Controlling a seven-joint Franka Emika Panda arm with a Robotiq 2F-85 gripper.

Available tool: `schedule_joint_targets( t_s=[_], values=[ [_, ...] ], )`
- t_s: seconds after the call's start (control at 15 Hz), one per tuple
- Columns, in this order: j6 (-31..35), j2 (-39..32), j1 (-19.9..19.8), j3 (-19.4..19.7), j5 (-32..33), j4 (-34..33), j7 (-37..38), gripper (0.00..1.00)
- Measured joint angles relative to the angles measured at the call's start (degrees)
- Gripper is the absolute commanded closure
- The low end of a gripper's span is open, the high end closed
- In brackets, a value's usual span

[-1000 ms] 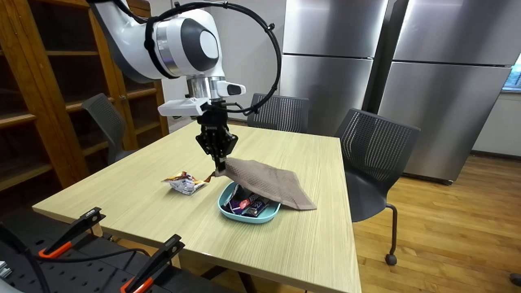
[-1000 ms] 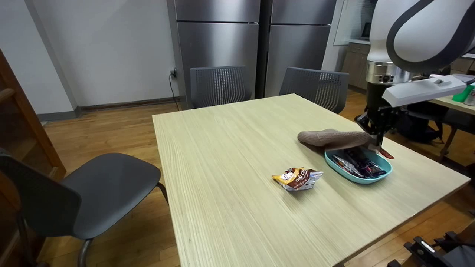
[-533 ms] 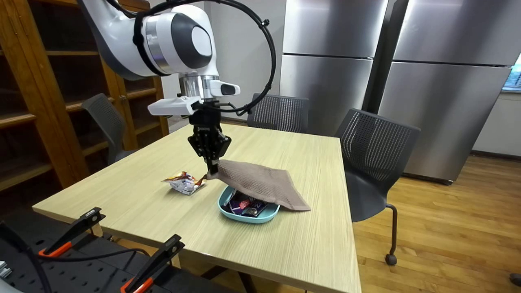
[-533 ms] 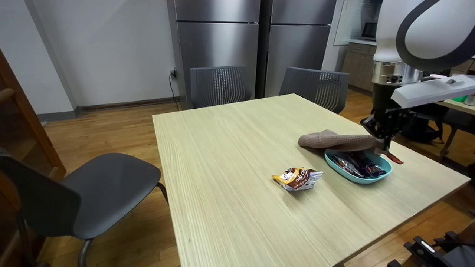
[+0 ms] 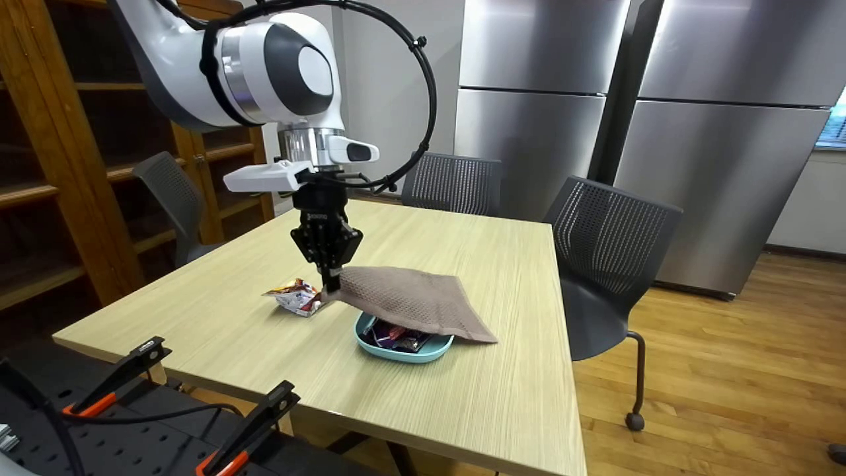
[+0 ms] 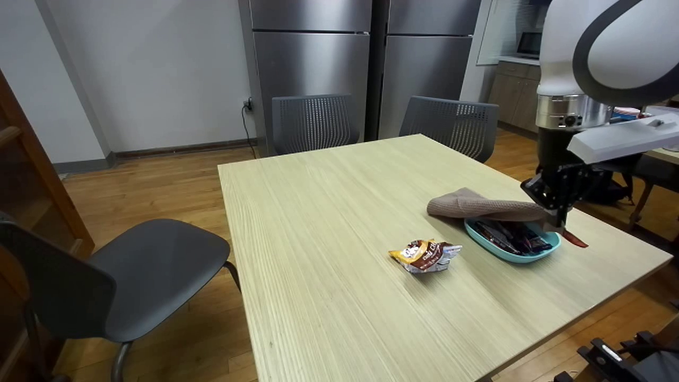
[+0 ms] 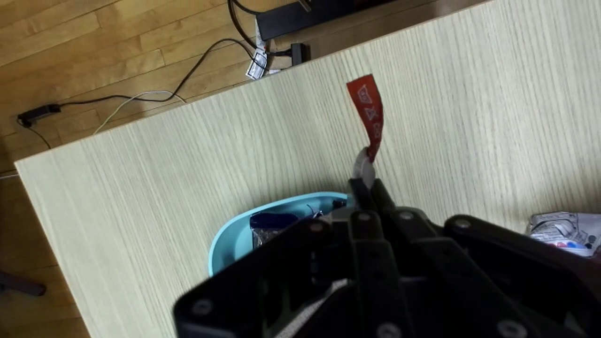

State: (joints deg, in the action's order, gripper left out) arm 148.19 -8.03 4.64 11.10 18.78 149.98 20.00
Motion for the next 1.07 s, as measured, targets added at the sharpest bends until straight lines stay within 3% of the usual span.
schedule_joint_targets(
  t_s=[1.07],
  values=[
    [-9.86, 0.41, -3.89, 0.45, 6.13, 0.39, 2.96, 0.99]
  ],
)
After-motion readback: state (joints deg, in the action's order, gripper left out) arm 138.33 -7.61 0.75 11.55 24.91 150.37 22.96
